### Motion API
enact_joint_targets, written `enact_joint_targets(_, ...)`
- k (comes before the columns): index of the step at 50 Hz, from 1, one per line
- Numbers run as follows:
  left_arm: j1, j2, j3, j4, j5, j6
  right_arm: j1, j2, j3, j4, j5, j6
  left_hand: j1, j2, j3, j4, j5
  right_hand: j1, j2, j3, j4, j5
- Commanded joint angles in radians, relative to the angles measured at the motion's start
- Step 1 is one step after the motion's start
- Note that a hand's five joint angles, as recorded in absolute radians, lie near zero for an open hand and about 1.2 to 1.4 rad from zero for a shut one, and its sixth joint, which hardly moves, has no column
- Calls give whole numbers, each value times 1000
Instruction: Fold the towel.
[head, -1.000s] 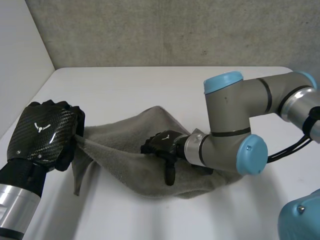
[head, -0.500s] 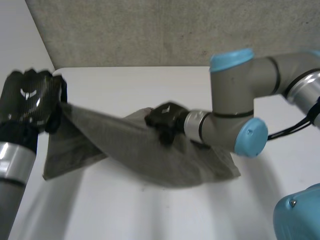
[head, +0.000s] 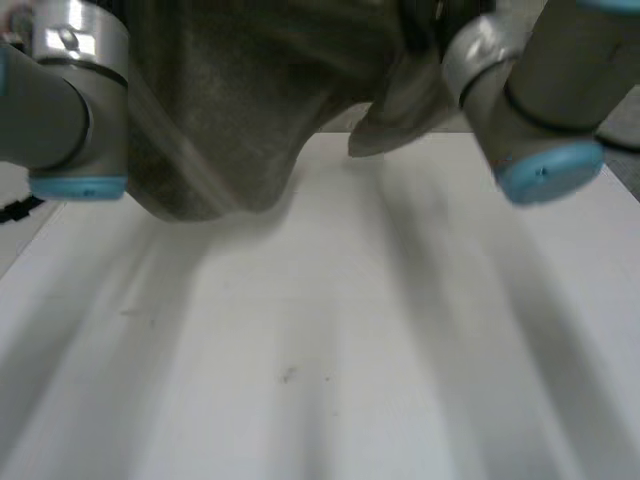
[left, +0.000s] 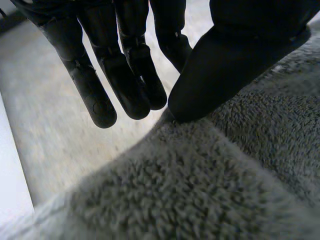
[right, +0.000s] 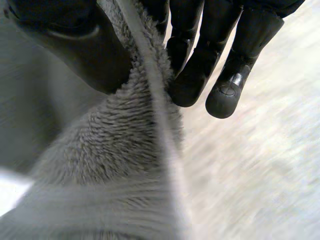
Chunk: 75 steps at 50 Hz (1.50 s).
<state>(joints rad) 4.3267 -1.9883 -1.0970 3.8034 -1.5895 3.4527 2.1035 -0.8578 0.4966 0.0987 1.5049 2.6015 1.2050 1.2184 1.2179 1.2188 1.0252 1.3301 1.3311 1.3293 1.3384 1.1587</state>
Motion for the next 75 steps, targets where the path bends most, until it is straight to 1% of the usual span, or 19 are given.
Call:
enact_joint_targets(1, 1, 0, -343, -11, 14, 2, 9, -7, 365, 182, -8, -155, 191, 178, 178, 177, 197, 66, 65, 67, 58, 63)
enact_joint_targets(8, -2, 3, -616, -11, 28, 5, 9, -6, 619, 131, -54, -152, 191, 178, 178, 177, 197, 66, 65, 67, 58, 63)
enact_joint_targets(11, -2, 12, -711, -17, 31, 6, 9, -10, 695, 108, -71, -146, 191, 178, 178, 177, 197, -36, -37, -35, -44, -39)
enact_joint_targets(13, -4, 23, -745, -19, 31, 6, 9, -32, 746, 101, -72, -141, 191, 178, 178, 177, 197, -266, -267, -265, -274, -269)
enact_joint_targets(14, -2, 42, -768, -21, 31, 8, 9, -32, 746, 101, -72, -141, 191, 178, 178, 177, 197, -267, -268, -267, -276, -271)
enact_joint_targets(15, -4, 71, -791, -21, 31, 9, 9, -53, 767, 93, -74, -127, 191, 178, 178, 177, 197, -468, -469, -467, -476, -471)
enact_joint_targets(16, -4, 71, -791, -21, 31, 9, 9, -53, 767, 93, -74, -127, 191, 178, 178, 177, 197, -470, -471, -469, -478, -473)
enact_joint_targets(18, 2, 124, -831, -21, 31, 8, -5, -107, 815, 55, -71, -62, 191, 178, 178, 177, 197, -850, -851, -850, -859, -853)
enact_joint_targets(23, -4, 190, -879, -19, 31, 6, -43, -197, 894, -23, -63, 89, 191, 178, 178, 177, 197, -884, -885, -883, -892, -887)
enact_joint_targets(29, -7, 244, -920, -14, 31, 6, -115, -288, 1026, -106, -65, 196, 191, 178, 178, 177, 197, -875, -876, -874, -883, -878)
enact_joint_targets(40, -5, 249, -945, -5, 29, 5, -218, -325, 1188, -206, -69, 200, 191, 178, 178, 177, 197, -884, -885, -883, -892, -887)
enact_joint_targets(50, 2, 237, -940, -1, 29, 5, -237, -268, 1212, -307, -72, 197, 191, 178, 178, 177, 197, -861, -862, -860, -869, -864)
enact_joint_targets(54, 5, 226, -939, 10, 29, 3, -237, -230, 1197, -326, -74, 198, 191, 178, 178, 177, 197, -764, -765, -763, -772, -767)
enact_joint_targets(56, 8, 220, -939, 16, 31, 3, -238, -208, 1179, -335, -75, 206, 191, 178, 178, 177, 197, -518, -519, -517, -527, -521)
enact_joint_targets(62, 8, 178, -937, 39, 31, 5, -247, -204, 1168, -340, -89, 213, 71, 58, 58, 57, 77, -188, -189, -187, -196, -191)
enact_joint_targets(64, 8, 169, -934, 47, 31, 5, -257, -217, 1171, -341, -91, 215, 68, 55, 55, 55, 74, 65, 64, 65, 56, 62)
enact_joint_targets(70, 14, 120, -925, 93, 32, 5, -299, -286, 1201, -372, -94, 213, -70, -83, -83, -83, -64, 66, 65, 67, 58, 63)
enact_joint_targets(72, 51, 86, -919, 123, 61, 5, -313, -299, 1209, -379, -100, 213, -370, -383, -383, -384, -365, 66, 65, 67, 58, 63)
enact_joint_targets(75, 73, 71, -916, 134, 91, 6, -333, -316, 1221, -381, -126, 213, -531, -544, -543, -544, -525, 66, 65, 67, 58, 63)
